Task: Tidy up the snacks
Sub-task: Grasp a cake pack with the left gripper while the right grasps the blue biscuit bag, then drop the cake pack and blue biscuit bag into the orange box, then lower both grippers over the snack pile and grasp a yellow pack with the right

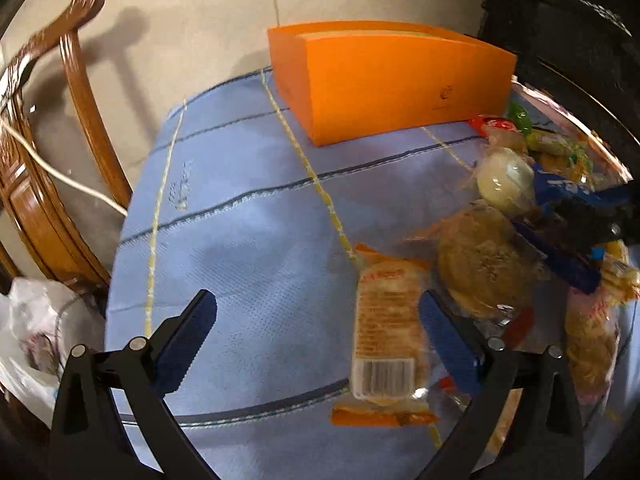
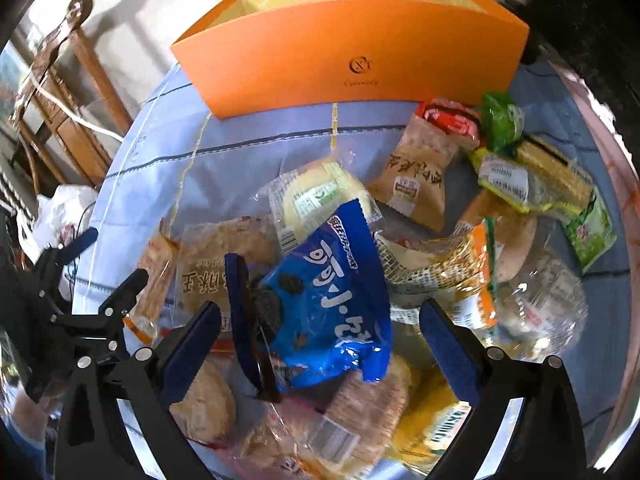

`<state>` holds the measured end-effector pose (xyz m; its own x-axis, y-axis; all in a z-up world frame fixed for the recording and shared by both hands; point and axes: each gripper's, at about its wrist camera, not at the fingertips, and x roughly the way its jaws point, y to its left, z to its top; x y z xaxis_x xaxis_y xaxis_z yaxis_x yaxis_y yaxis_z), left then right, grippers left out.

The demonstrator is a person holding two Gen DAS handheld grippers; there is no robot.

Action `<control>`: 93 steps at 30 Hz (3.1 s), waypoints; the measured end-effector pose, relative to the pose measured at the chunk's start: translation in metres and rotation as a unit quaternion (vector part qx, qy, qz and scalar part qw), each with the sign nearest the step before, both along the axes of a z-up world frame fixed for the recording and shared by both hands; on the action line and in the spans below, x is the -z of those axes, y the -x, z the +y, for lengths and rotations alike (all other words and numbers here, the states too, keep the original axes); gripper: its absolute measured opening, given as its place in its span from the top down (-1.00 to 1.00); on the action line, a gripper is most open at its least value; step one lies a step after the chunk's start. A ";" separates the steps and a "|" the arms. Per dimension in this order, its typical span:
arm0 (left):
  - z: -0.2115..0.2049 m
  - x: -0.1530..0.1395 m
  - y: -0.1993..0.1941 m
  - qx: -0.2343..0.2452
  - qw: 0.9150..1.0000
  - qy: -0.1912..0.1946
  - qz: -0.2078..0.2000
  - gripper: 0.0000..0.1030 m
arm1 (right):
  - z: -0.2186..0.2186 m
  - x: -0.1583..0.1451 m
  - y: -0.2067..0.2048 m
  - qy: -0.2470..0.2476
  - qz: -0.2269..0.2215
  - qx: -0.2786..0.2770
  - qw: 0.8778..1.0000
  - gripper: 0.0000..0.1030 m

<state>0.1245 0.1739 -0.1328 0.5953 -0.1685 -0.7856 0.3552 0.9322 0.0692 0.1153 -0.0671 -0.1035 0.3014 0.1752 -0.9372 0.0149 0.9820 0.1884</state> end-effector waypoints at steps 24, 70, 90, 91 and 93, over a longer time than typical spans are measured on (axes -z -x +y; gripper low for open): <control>-0.019 0.018 0.014 0.028 0.999 0.019 0.034 0.31 | -0.010 -0.010 0.015 -0.010 -0.002 0.028 1.000 -0.01; -0.126 -0.155 -0.178 0.021 0.994 0.035 -0.106 -0.92 | -0.126 -0.129 -0.190 -0.001 -0.153 0.122 0.981 -0.93; -0.065 -0.026 -0.008 0.104 0.993 0.052 0.029 -0.92 | -0.045 -0.032 0.002 0.087 -0.112 -0.180 0.973 -0.93; -0.064 -0.026 -0.010 0.102 0.993 0.057 0.033 -0.92 | -0.047 -0.031 -0.001 0.070 -0.109 -0.173 0.976 -0.93; -0.061 -0.021 -0.012 0.095 0.993 0.059 0.037 -0.92 | -0.050 -0.026 -0.003 0.052 -0.104 -0.164 0.980 -0.93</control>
<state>0.1363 0.1133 -0.1120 0.4856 -0.3655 -0.7941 0.5258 0.8478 -0.0687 0.1183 -0.1169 -0.0772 0.4310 0.2012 -0.8796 -0.3331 0.9415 0.0522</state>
